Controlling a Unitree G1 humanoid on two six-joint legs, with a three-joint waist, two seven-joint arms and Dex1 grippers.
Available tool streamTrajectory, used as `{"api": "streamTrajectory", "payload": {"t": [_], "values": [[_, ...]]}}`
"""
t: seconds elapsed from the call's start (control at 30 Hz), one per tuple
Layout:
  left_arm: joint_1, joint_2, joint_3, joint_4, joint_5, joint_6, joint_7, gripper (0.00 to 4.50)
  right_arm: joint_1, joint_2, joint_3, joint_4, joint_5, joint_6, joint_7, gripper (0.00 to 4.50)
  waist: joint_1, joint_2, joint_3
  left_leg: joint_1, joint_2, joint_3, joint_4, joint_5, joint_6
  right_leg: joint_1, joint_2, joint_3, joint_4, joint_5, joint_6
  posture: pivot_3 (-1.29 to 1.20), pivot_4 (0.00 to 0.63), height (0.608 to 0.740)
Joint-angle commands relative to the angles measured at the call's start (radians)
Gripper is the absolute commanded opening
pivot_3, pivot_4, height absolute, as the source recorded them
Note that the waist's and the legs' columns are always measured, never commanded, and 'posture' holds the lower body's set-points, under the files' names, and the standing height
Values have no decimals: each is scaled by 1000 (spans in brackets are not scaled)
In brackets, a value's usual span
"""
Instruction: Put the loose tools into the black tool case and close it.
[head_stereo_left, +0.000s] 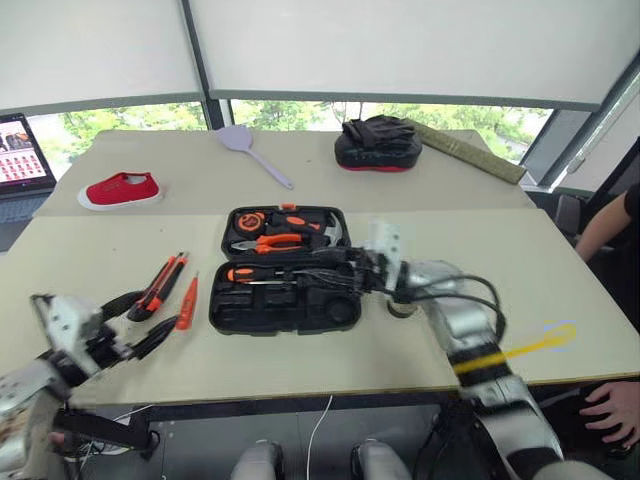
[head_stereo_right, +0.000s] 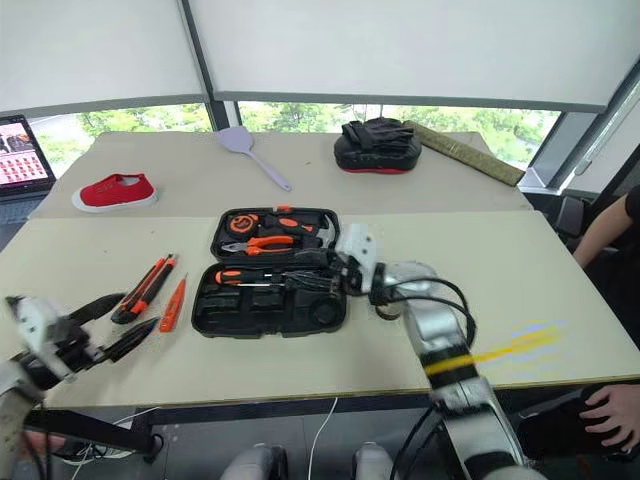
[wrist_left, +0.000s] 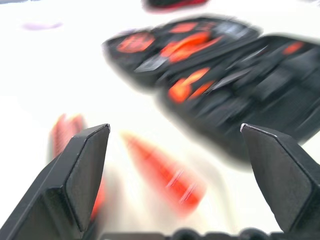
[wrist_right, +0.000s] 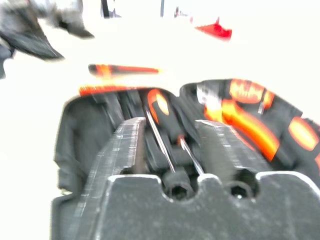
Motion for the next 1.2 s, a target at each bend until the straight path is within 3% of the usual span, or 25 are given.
{"api": "streamTrajectory", "payload": {"t": [0.03,0.1,0.13,0.23,0.33,0.47,0.63,0.7,0.9,1.1,1.2], "values": [[99,53,112,49,22,57,42,4500,137,-74,-103,-189,92,-42,17,3790,1,0,0,0,0,0,0,-1,0,0,-1,0,-1,-1,0,0,150,740],[162,85,144,18,5,231,108,4500,217,-140,-134,-230,133,-42,71,4217,2,-1,1,0,0,0,0,-1,0,0,-2,-1,-2,-1,0,0,150,740],[177,90,151,-1,-12,274,111,4500,242,-166,-132,-247,155,-39,107,4217,3,-1,1,1,0,0,0,-1,-1,0,-2,-1,-1,-2,0,0,150,740],[212,93,167,-143,-67,345,92,4500,254,-173,-146,-265,146,-39,41,4217,4,-2,2,3,0,-1,0,-5,-8,0,-4,-2,-2,-5,-6,0,150,740],[198,129,132,-319,-145,580,167,4500,236,-188,-137,-253,132,-46,39,4217,15,-2,2,5,9,-2,0,-6,-10,0,-6,-9,-9,-3,-5,0,150,740],[59,152,60,-533,-220,890,405,4500,184,-204,-109,-235,124,-53,60,4217,31,-1,3,5,13,1,0,-5,-11,-1,-9,-19,-11,2,-6,0,150,740],[-132,52,-39,-661,-242,1108,653,4500,136,-206,-89,-223,128,-48,67,4217,31,-1,3,5,12,2,0,-3,-12,3,-3,-17,-10,8,-6,0,150,740],[-199,-9,-95,-682,-205,1154,745,4500,120,-210,-84,-215,131,-51,75,4217,30,-2,2,4,13,5,0,2,-5,3,0,-16,-9,9,-5,0,150,740],[-346,-204,-198,-641,-87,1224,957,4500,75,-217,-85,-193,126,-64,82,4217,32,-2,3,2,13,7,0,1,-6,3,2,-16,-9,7,-5,0,150,740],[-435,-253,-265,-539,5,1196,980,4500,64,-229,-76,-195,129,-54,91,4217,54,-2,3,2,12,7,3,3,-7,4,2,-17,-9,8,-5,0,150,740],[-475,-269,-280,-467,36,1160,969,3777,63,-232,-76,-208,135,-37,84,4500,55,-2,2,3,12,7,3,4,-8,4,1,-17,-8,9,-5,0,150,740]]}}
